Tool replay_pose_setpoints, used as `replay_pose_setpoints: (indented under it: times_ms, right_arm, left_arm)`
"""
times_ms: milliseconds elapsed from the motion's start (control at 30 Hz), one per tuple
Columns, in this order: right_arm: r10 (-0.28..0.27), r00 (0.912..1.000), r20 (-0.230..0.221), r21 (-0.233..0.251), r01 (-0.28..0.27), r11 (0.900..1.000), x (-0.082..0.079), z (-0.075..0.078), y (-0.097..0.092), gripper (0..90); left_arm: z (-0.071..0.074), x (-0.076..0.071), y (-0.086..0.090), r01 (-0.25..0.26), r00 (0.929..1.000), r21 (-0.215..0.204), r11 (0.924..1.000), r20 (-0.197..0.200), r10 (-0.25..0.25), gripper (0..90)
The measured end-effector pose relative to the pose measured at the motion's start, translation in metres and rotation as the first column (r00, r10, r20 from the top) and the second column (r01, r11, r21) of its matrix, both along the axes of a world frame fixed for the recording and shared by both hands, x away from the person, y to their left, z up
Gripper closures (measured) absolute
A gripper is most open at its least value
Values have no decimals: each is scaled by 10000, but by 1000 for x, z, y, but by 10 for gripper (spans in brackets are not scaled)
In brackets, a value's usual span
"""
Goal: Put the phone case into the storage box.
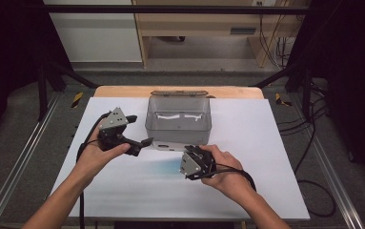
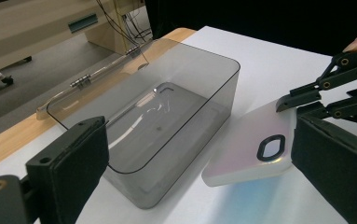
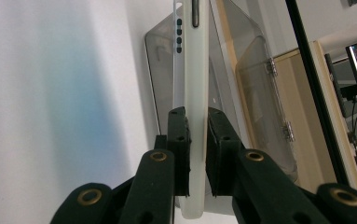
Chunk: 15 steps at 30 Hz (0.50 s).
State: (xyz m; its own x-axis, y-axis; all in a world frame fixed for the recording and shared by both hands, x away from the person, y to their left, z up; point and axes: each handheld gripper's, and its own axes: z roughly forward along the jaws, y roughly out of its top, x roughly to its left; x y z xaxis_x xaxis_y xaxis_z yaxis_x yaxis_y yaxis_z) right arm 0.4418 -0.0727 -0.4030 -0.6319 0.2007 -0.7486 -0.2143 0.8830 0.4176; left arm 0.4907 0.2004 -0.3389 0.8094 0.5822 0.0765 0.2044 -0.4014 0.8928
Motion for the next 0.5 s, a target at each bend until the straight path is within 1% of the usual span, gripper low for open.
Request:
replay_pose_setpoints:
  times_ms: [200,233,367,467,500]
  right_arm:
    - [-80,10000,-22,6,80,10000,1,-1,-2,814]
    - [-105,9999,-25,-10,105,9999,0,0,-3,814]
    - [-127,9999,-18,42,127,9999,1,0,-5,814]
    - [-230,9997,-90,165,232,9996,1,3,-10,814]
    - [-272,9995,-153,278,276,9992,1,3,-11,814]
  left_arm:
    - [-1,0,1,-31,10000,7,10000,25,31,44]
    - [0,-1,1,-63,10000,63,10000,75,62,44]
    - [0,-1,2,-131,9998,-4,9999,152,131,44]
    - [0,-2,5,-246,9993,-66,9997,276,248,44]
    - [0,-2,6,-287,9992,-80,9996,286,289,44]
